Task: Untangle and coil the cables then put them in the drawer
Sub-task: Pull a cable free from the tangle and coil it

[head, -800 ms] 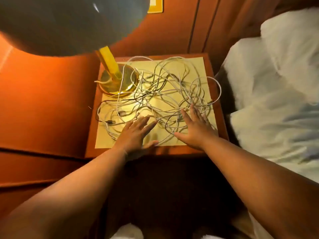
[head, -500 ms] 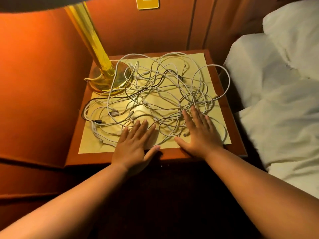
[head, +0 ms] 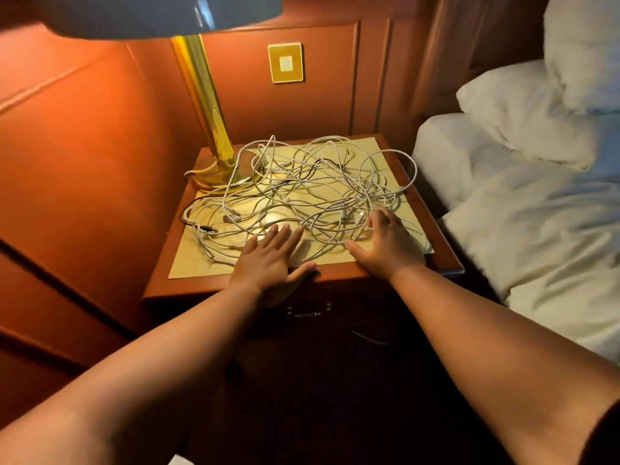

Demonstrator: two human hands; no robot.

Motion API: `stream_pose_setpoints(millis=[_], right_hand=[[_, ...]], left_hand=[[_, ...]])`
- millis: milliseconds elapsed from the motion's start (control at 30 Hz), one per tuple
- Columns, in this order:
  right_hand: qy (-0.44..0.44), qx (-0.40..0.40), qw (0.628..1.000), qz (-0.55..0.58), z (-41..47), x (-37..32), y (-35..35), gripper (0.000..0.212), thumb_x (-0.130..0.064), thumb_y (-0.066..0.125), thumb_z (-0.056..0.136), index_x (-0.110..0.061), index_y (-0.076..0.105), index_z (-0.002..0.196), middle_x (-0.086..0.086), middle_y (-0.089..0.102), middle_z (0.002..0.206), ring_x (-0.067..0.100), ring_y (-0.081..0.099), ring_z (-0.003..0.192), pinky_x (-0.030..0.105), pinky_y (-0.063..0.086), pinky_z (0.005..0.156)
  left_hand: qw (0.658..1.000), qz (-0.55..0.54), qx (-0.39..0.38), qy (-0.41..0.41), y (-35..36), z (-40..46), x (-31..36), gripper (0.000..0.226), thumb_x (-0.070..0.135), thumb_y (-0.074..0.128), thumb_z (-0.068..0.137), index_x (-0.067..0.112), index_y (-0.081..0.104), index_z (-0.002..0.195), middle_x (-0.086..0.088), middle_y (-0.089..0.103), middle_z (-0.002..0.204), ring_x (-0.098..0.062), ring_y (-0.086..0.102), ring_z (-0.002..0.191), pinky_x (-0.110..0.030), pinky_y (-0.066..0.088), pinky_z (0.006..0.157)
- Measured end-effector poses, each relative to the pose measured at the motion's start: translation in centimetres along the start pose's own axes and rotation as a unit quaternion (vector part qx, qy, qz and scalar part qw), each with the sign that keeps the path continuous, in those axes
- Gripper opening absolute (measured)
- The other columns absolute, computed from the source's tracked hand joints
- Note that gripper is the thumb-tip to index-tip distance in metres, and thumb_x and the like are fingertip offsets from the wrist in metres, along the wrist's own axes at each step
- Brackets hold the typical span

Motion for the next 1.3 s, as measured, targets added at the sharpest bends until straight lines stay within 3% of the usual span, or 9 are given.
stream_pose_setpoints(millis=[167, 400, 500, 633, 800, 1000, 1133, 1233, 1300], right_hand=[[0.025, -0.003, 1.000, -0.002, 0.7, 0.3, 0.1, 0.042, -0.063, 0.045, 0.092, -0.021, 0.042, 0.092, 0.006, 0.038, 0.144, 0.028, 0.047, 0.122, 0.038, 0.041, 0.089], [0.058, 0.015, 0.998, 0.020, 1.7, 1.1, 0.3, 0.036, -0.050, 0.046, 0.097, -0.017, 0.059, 0.108, 0.000, 0.042, 0.144, 0.025, 0.051, 0.121, 0.037, 0.045, 0.091], [0.090, 0.079, 0.986, 0.113, 1.7, 1.3, -0.6, 0.023, -0.035, 0.054, 0.096, -0.014, 0.061, 0.104, 0.003, 0.053, 0.131, 0.024, 0.055, 0.111, 0.029, 0.038, 0.076], [0.129, 0.127, 0.953, 0.243, 0.8, 1.2, -2.8, 0.010, -0.028, 0.058, 0.094, -0.018, 0.058, 0.096, 0.006, 0.056, 0.123, 0.021, 0.051, 0.109, 0.027, 0.034, 0.082], [0.055, 0.147, 0.943, 0.293, 0.1, -2.9, -7.9, 0.013, -0.026, 0.057, 0.097, -0.015, 0.061, 0.102, 0.002, 0.059, 0.109, 0.012, 0.048, 0.102, 0.022, 0.034, 0.081], [-0.045, 0.074, 0.922, 0.378, -1.8, -8.3, -13.0, 0.006, -0.021, 0.056, 0.098, -0.018, 0.060, 0.100, -0.003, 0.060, 0.123, 0.012, 0.051, 0.116, 0.026, 0.041, 0.096], [-0.105, -0.071, 0.904, 0.409, -3.5, -11.5, -13.7, 0.005, -0.015, 0.058, 0.095, -0.016, 0.060, 0.091, -0.005, 0.046, 0.148, 0.014, 0.035, 0.136, 0.031, 0.029, 0.103], [-0.133, -0.132, 0.848, 0.496, -5.1, -13.5, -14.1, 0.007, -0.015, 0.058, 0.090, -0.010, 0.059, 0.085, -0.006, 0.059, 0.129, 0.013, 0.046, 0.129, 0.029, 0.035, 0.104], [-0.117, -0.146, 0.787, 0.588, -6.1, -14.2, -14.6, 0.011, -0.008, 0.050, 0.094, -0.008, 0.053, 0.084, 0.004, 0.067, 0.110, 0.018, 0.059, 0.117, 0.032, 0.040, 0.103]], left_hand=[[1.000, 0.009, 0.013, 0.002, 0.4, 0.4, -0.4, 0.087, 0.085, 0.005, 0.080, 0.041, -0.014, 0.153, 0.009, -0.006, 0.165, -0.011, -0.009, 0.151, -0.042, 0.000, 0.122], [0.999, -0.012, 0.032, 0.005, 0.7, 0.4, -0.5, 0.085, 0.086, 0.008, 0.081, 0.045, -0.015, 0.152, 0.011, -0.005, 0.165, -0.009, -0.010, 0.151, -0.040, -0.001, 0.122], [0.999, -0.012, 0.035, 0.005, 0.6, 0.4, -0.5, 0.083, 0.086, 0.008, 0.081, 0.047, -0.016, 0.151, 0.011, -0.005, 0.165, -0.009, -0.011, 0.151, -0.040, -0.002, 0.122], [0.999, -0.015, 0.033, 0.008, 0.6, 0.4, -0.5, 0.082, 0.085, 0.007, 0.081, 0.049, -0.018, 0.150, 0.011, -0.007, 0.165, -0.009, -0.012, 0.150, -0.041, -0.003, 0.122], [0.992, -0.073, 0.092, 0.034, -0.6, -0.9, -0.6, 0.083, 0.081, 0.024, 0.083, 0.046, -0.004, 0.153, 0.009, -0.001, 0.166, -0.014, 0.001, 0.152, -0.039, 0.002, 0.120], [0.920, -0.268, 0.285, -0.013, -5.5, -0.4, 0.7, 0.074, 0.049, 0.065, 0.085, 0.030, 0.031, 0.148, -0.008, 0.044, 0.146, -0.028, 0.048, 0.128, -0.051, 0.050, 0.096], [0.902, -0.359, 0.237, -0.030, -9.7, 0.7, 2.8, 0.060, 0.034, 0.071, 0.088, 0.029, 0.042, 0.140, -0.006, 0.055, 0.124, -0.020, 0.058, 0.103, -0.042, 0.057, 0.083], [0.913, -0.351, 0.200, -0.059, -11.0, 0.3, 3.8, 0.013, 0.034, 0.061, 0.094, 0.025, 0.061, 0.105, -0.005, 0.068, 0.108, -0.021, 0.062, 0.091, -0.042, 0.055, 0.081], [0.934, -0.298, 0.187, -0.059, -11.1, -0.4, 3.9, 0.020, 0.034, 0.056, 0.096, 0.019, 0.067, 0.103, -0.003, 0.069, 0.105, -0.022, 0.064, 0.091, -0.040, 0.055, 0.080]])
Point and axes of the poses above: each hand's wrist, its own z-axis towards the middle knuckle, its own y-axis out of the palm, x = y × z, the point moved 3 cm from there along z, towards the middle knuckle
